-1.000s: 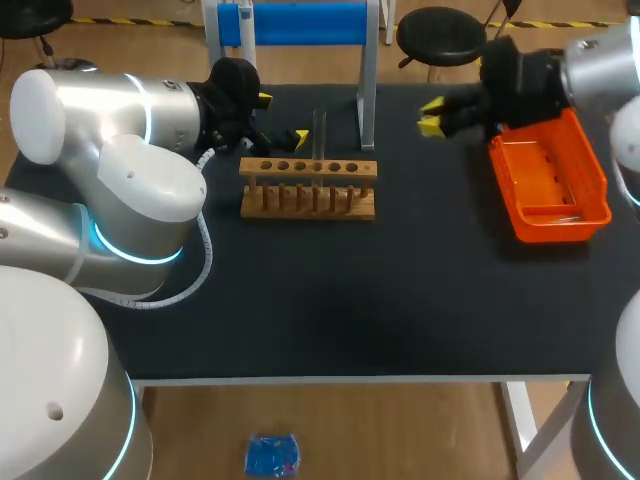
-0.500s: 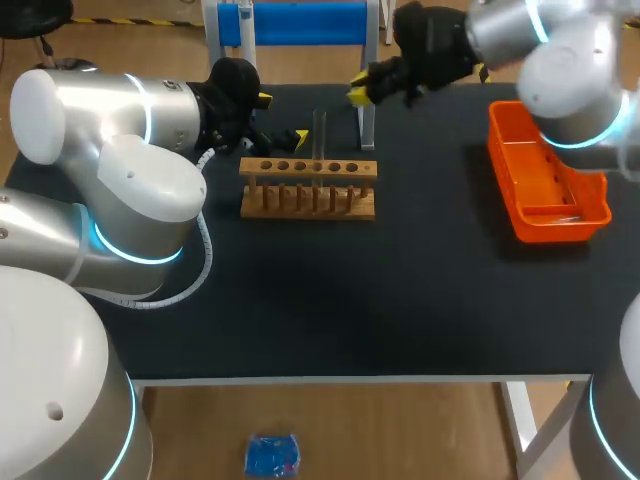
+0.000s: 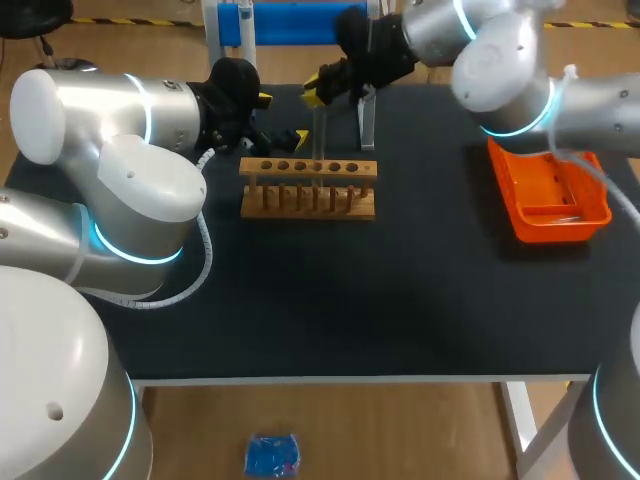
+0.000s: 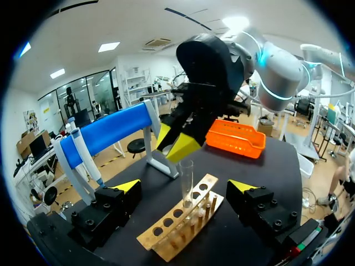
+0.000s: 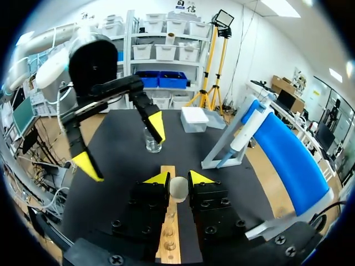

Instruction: Invert the test tube, pick up the pipette, mount the tip to pipette, aspirate from beaker and dispense into the tube, eject the tip, return the pipette, and cap with the stopper.

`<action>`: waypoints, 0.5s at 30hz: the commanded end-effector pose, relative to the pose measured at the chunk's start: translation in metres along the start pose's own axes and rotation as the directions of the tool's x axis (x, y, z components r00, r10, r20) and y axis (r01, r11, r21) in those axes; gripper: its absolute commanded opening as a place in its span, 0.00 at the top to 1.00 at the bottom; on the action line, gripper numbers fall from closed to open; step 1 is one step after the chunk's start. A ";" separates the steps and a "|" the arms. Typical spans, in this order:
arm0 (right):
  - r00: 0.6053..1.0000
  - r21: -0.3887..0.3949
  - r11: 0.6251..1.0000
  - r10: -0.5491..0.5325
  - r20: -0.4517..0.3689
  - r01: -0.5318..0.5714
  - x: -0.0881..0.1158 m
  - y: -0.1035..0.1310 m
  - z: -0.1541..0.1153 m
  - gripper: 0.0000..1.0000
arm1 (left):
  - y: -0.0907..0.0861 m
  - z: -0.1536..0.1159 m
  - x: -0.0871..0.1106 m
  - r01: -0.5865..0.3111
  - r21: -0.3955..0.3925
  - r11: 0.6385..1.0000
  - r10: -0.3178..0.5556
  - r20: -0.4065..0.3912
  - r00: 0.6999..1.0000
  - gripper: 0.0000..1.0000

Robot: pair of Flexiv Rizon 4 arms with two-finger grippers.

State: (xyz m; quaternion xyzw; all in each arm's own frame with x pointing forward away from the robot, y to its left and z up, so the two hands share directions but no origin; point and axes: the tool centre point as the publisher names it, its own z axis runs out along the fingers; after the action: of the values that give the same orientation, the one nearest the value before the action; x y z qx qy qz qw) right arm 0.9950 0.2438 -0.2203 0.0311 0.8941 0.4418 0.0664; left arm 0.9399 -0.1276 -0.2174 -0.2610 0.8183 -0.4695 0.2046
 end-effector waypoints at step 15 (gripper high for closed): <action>1.000 -0.018 1.000 0.007 0.026 -0.006 -0.003 0.005 -0.005 1.00 | -0.001 -0.001 -0.001 0.001 -0.006 1.000 -0.001 -0.003 1.000 0.00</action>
State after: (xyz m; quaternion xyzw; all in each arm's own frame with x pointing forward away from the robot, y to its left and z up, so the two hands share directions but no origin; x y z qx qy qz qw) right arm 1.0015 0.2475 -0.2175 0.0390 0.8888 0.4501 0.0764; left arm 0.9399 -0.1276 -0.2174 -0.2610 0.8183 -0.4695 0.2046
